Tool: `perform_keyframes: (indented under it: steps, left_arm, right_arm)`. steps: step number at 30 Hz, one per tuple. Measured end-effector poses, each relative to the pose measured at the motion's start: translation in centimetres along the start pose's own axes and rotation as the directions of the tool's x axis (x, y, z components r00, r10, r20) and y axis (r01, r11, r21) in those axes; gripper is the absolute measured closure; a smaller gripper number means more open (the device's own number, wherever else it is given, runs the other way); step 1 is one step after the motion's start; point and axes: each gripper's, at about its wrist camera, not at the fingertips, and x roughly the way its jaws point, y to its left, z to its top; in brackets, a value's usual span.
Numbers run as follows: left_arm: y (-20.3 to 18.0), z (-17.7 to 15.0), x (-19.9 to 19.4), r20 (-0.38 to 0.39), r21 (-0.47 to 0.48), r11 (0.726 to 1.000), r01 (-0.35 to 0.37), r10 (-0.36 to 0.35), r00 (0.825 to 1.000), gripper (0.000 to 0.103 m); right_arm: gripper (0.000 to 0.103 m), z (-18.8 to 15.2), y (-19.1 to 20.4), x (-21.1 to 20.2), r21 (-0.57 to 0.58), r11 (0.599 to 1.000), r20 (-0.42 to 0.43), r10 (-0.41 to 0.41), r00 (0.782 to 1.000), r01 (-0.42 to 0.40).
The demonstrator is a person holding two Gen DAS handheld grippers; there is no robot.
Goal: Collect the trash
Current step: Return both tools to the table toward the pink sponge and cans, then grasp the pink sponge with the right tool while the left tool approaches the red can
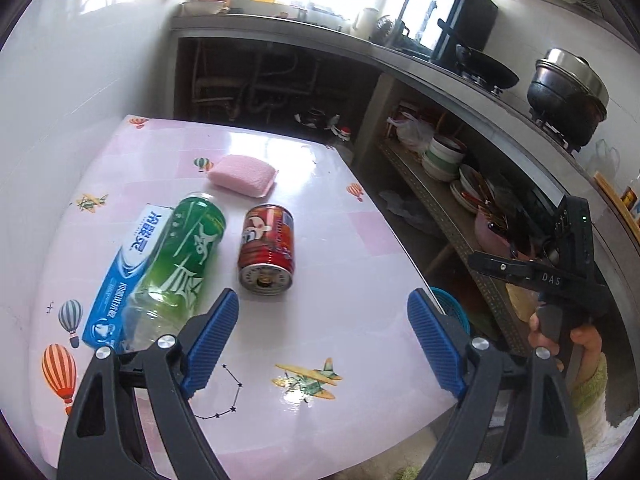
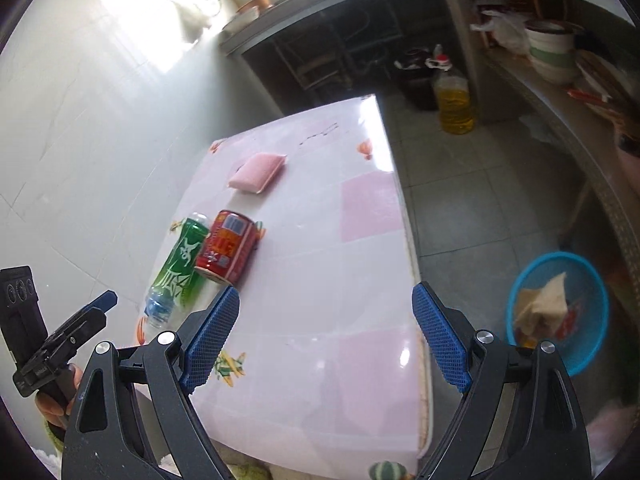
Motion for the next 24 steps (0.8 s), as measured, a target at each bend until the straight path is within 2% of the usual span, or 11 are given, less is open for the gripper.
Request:
perform_keyframes:
  steps: [4,8,10,13,16,19,22,24]
  left_arm:
    - [1.5,-0.1,-0.1,0.010,-0.024,1.000,0.012,-0.012,1.000,0.019]
    - [1.2,0.3,1.1,0.016,0.002,1.000,0.013,-0.013,1.000,0.019]
    - [0.7,0.4,1.8,0.025,0.039,0.999,-0.017,0.016,1.000,0.019]
    - [0.1,0.1,2.7,0.031,0.082,0.996,-0.040,0.038,0.999,0.019]
    - [0.1,-0.2,3.5,0.025,0.090,0.995,-0.030,0.028,0.999,0.019]
    - [0.1,-0.1,4.3,0.033,0.084,0.996,-0.031,0.029,0.999,0.019]
    - [-0.4,0.6,5.3,0.048,0.110,0.993,-0.049,0.044,0.998,0.019]
    - [-0.6,1.1,6.3,0.057,0.135,0.987,-0.085,0.078,0.995,0.019]
  right_arm:
    - [0.019,1.1,1.8,1.4,-0.020,0.999,-0.026,0.039,0.999,-0.039]
    - [0.019,2.8,3.3,2.8,-0.054,0.997,-0.052,0.060,0.997,-0.063]
    - [0.019,4.2,4.2,3.4,-0.091,0.994,-0.061,0.059,0.996,-0.064]
    - [0.018,7.2,6.6,4.9,-0.209,0.976,-0.068,0.055,0.996,-0.068]
    - [0.015,10.1,9.0,7.8,-0.339,0.937,-0.102,0.057,0.993,-0.088]
    - [0.011,12.9,11.8,12.4,-0.470,0.876,-0.141,0.049,0.989,-0.111]
    - [0.010,14.9,13.9,17.9,-0.561,0.819,-0.199,0.004,0.980,-0.117]
    - [0.010,15.6,14.8,21.2,-0.608,0.787,-0.217,-0.038,0.975,-0.105]
